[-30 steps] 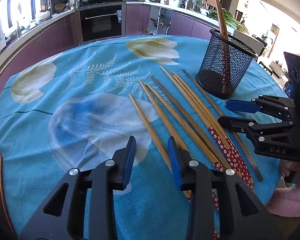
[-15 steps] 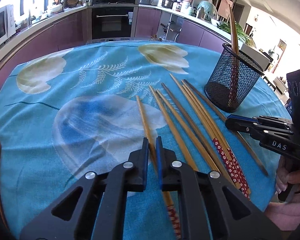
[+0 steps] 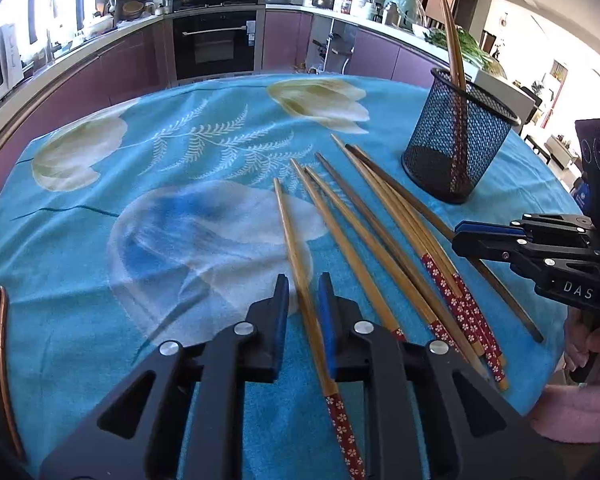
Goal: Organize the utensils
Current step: 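Close the left tool on a chopstick while the right tool grasps another chopstick, then raise the left tool's chopstick into the mesh holder while the right tool inserts its own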
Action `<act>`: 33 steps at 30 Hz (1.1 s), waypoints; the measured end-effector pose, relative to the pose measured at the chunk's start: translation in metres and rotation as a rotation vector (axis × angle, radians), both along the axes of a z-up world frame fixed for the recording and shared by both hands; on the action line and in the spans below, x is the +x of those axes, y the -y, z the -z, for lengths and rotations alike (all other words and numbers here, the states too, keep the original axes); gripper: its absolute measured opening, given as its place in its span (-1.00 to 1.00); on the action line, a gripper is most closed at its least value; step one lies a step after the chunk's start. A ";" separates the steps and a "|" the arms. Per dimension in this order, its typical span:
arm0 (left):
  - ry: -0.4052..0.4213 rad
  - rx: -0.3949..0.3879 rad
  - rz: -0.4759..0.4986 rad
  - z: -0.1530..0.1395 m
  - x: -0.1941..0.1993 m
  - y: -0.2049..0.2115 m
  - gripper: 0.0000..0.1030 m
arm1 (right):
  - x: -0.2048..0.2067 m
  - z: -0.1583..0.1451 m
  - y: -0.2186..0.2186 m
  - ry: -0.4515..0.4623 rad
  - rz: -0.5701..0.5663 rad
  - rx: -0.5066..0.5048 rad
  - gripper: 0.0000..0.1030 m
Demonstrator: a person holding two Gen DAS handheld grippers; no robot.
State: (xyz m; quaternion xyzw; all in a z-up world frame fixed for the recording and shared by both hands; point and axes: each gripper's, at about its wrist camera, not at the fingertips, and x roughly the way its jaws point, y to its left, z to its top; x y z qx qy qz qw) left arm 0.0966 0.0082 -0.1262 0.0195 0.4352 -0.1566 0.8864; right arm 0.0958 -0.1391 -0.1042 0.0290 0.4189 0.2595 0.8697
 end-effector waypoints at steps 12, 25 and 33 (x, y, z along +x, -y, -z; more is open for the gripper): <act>0.000 0.022 -0.009 0.000 0.007 0.006 -0.83 | 0.008 0.007 -0.003 -0.013 -0.015 -0.052 -0.84; 0.038 -0.037 0.010 -0.023 -0.003 0.003 -0.85 | -0.006 -0.014 0.002 0.054 -0.036 -0.005 -0.88; 0.104 -0.136 0.080 -0.061 -0.015 0.003 -0.86 | -0.019 -0.043 0.014 0.143 -0.038 0.040 -0.88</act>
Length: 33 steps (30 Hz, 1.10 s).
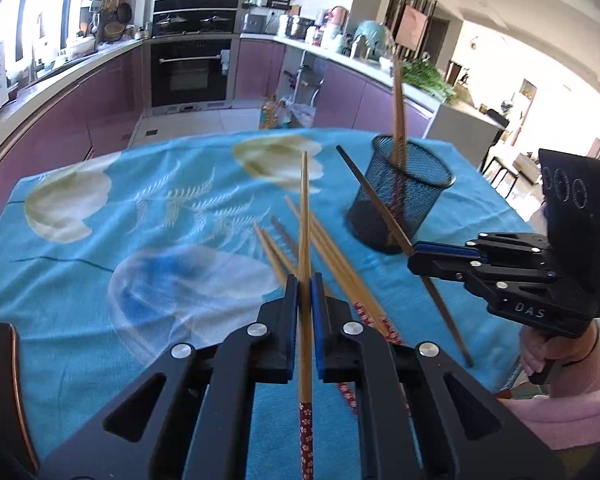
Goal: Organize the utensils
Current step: 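Raise the left tool's chopstick into the mesh holder while the right tool inserts its own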
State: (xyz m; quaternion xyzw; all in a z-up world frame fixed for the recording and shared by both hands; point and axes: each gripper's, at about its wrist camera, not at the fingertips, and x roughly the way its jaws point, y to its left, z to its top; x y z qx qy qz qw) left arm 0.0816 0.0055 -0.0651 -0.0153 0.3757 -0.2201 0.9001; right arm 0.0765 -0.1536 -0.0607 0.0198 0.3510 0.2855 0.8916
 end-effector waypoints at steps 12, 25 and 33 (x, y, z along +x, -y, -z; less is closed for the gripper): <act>0.115 -0.125 0.087 -0.058 -0.020 -0.005 -0.86 | -0.008 -0.039 0.027 0.111 0.038 0.076 -0.88; 0.255 -0.211 0.125 -0.112 0.001 0.019 -0.86 | -0.004 -0.095 0.055 0.251 0.088 0.106 -0.88; 0.320 -0.236 0.151 -0.143 0.021 0.044 -0.86 | 0.004 -0.125 0.076 0.324 0.135 0.105 -0.88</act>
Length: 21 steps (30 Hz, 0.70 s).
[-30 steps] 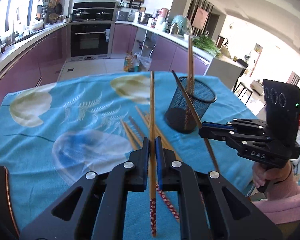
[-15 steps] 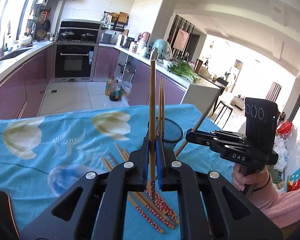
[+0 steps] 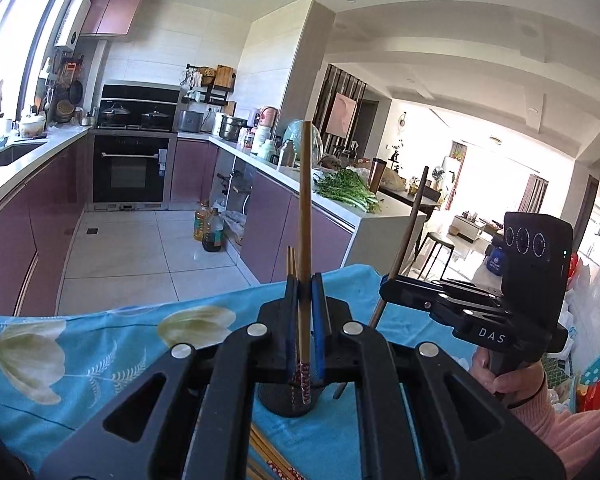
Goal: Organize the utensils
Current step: 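Raise the left tool's chopstick into the mesh holder while the right tool inserts its own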
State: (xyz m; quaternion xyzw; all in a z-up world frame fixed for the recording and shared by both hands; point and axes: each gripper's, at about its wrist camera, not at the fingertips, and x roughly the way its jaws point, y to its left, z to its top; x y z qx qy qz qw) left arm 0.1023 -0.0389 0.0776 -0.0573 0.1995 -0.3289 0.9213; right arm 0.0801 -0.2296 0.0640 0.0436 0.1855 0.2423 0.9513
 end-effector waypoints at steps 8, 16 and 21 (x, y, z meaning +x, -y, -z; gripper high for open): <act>-0.004 0.024 -0.001 0.000 0.021 0.024 -0.86 | 0.009 -0.005 0.004 0.034 0.031 0.007 -0.88; -0.093 0.144 -0.002 0.041 0.042 0.049 -0.86 | 0.033 0.025 0.000 -0.052 0.051 -0.022 -0.88; -0.169 0.176 0.039 0.066 0.052 0.051 -0.86 | 0.046 0.044 0.000 -0.146 0.050 -0.042 -0.88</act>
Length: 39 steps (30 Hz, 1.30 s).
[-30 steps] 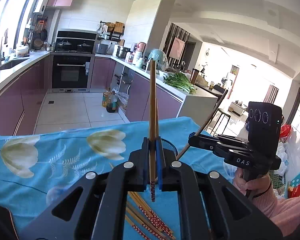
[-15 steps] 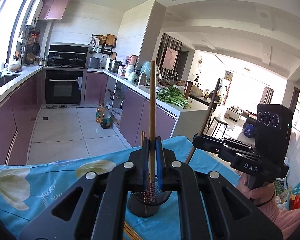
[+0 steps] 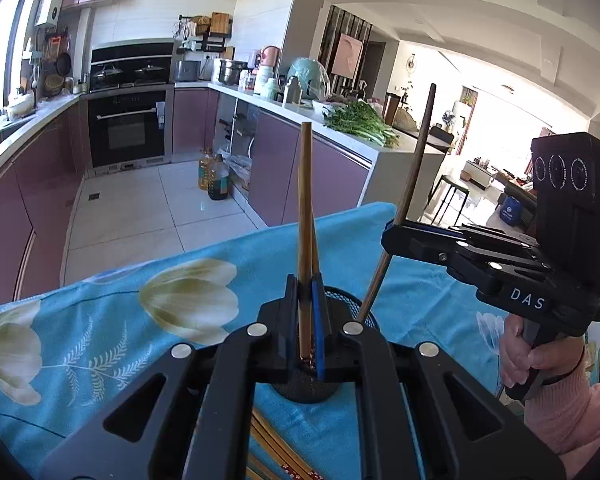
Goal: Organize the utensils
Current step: 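Raise the left tool's chopstick into the mesh holder while the right tool inserts its own, then open both tools to release the chopsticks and pull back from the holder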
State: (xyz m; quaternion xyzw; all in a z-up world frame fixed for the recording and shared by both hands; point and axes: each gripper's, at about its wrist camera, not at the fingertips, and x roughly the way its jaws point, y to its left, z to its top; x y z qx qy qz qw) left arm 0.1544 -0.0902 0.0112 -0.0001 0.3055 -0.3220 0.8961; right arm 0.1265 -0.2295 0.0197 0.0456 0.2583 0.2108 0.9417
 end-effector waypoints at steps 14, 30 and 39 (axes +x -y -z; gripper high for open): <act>-0.078 0.007 -0.011 0.014 0.029 0.004 -0.85 | 0.034 0.033 -0.003 -0.155 0.011 0.004 -0.84; 0.045 -0.004 -0.145 0.003 -0.016 -0.034 -0.48 | 0.009 0.025 -0.004 -0.076 0.007 0.014 -0.54; 0.025 0.071 -0.209 0.035 -0.054 -0.074 -0.19 | -0.055 0.026 -0.045 -0.013 -0.193 -0.038 -0.22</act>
